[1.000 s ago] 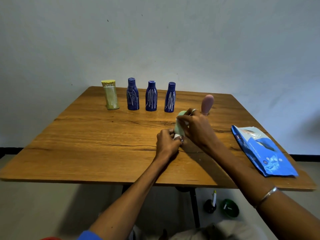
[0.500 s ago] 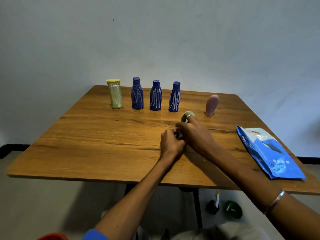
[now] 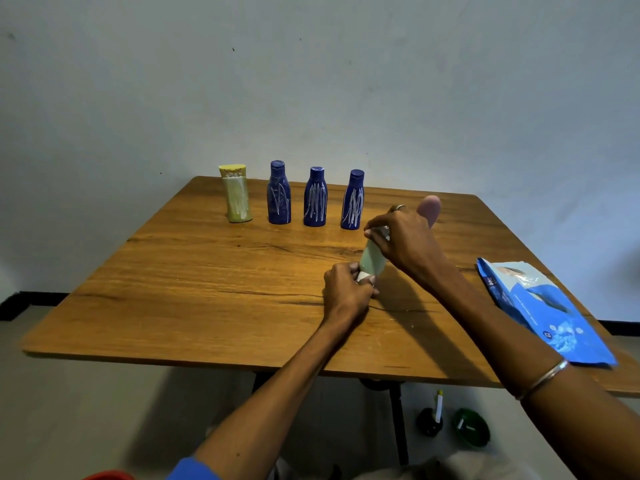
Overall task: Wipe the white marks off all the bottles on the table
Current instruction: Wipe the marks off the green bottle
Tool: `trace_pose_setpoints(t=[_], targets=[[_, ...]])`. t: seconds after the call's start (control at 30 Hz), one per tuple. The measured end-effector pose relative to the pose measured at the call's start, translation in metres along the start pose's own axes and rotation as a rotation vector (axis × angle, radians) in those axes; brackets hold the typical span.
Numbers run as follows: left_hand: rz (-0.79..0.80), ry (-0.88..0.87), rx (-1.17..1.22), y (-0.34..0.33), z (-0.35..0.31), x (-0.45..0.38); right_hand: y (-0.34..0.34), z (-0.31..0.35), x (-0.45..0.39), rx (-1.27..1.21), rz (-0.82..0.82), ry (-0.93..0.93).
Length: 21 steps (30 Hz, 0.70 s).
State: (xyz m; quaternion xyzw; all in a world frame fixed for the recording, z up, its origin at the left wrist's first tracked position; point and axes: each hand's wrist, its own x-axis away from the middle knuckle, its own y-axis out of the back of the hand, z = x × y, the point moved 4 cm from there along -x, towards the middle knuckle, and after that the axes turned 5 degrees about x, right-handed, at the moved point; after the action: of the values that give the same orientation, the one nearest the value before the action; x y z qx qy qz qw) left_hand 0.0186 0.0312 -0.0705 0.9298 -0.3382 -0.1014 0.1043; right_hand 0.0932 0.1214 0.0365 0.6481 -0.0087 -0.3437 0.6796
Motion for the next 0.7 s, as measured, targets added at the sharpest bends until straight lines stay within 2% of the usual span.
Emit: trace_pose_setpoints(t=[0.2, 0.33, 0.47, 0.57, 0.7], targets=[[0.003, -0.007, 0.009, 0.000, 0.000, -0.001, 0.005, -0.022, -0.009, -0.116, -0.026, -0.142], [0.018, -0.016, 0.024, 0.000, 0.001, -0.001, -0.006, -0.039, 0.002, -0.321, -0.037, -0.231], [0.030, -0.006, 0.057, 0.001, 0.001, -0.001, -0.019, -0.050, 0.020, -0.617, -0.101, -0.377], [0.042, 0.002, 0.102, 0.002, 0.002, 0.000, -0.028, -0.049, 0.034, -0.732, -0.158, -0.439], [0.052, 0.029, 0.229, 0.005, 0.002, -0.001, -0.057, -0.040, 0.055, -0.869, -0.093, -0.571]])
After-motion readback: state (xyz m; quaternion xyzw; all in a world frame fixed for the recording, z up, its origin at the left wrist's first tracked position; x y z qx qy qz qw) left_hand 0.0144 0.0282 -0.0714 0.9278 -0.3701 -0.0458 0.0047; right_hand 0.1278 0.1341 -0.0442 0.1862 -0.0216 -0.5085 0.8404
